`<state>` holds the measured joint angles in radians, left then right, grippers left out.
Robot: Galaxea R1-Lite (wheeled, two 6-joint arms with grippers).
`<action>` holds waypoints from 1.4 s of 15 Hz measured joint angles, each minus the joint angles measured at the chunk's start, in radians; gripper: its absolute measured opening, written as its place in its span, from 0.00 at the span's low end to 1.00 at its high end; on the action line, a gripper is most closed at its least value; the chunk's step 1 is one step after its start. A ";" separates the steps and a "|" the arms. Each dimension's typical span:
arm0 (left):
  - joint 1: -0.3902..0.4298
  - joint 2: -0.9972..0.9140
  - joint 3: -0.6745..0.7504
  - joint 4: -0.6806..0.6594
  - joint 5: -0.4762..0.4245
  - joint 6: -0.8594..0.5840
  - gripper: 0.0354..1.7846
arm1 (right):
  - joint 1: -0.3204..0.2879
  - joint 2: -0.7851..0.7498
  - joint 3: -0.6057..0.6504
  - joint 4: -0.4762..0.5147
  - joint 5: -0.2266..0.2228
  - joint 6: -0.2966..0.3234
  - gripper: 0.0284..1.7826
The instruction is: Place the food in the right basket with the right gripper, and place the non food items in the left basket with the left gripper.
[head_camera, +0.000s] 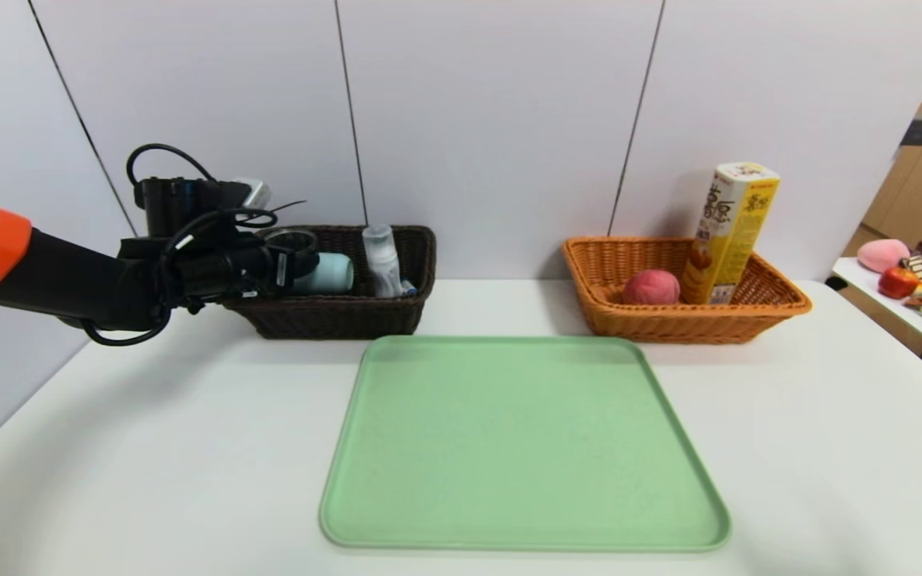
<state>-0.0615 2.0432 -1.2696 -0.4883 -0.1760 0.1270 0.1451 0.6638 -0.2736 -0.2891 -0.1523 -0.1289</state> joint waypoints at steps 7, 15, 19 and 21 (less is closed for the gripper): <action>0.000 -0.029 -0.008 -0.035 -0.003 -0.011 0.87 | 0.001 -0.005 0.002 0.000 0.000 0.000 0.95; -0.037 -0.563 0.498 -0.076 0.013 -0.055 0.93 | -0.044 -0.053 -0.037 0.024 0.000 -0.003 0.95; -0.041 -0.956 0.896 -0.135 0.083 -0.053 0.94 | -0.096 -0.139 0.006 0.053 0.024 -0.002 0.95; -0.009 -1.126 1.060 -0.147 0.100 -0.052 0.94 | -0.111 -0.218 0.018 0.129 0.038 -0.002 0.95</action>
<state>-0.0700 0.9172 -0.2100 -0.6355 -0.0755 0.0753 0.0340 0.4460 -0.2553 -0.1602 -0.1140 -0.1306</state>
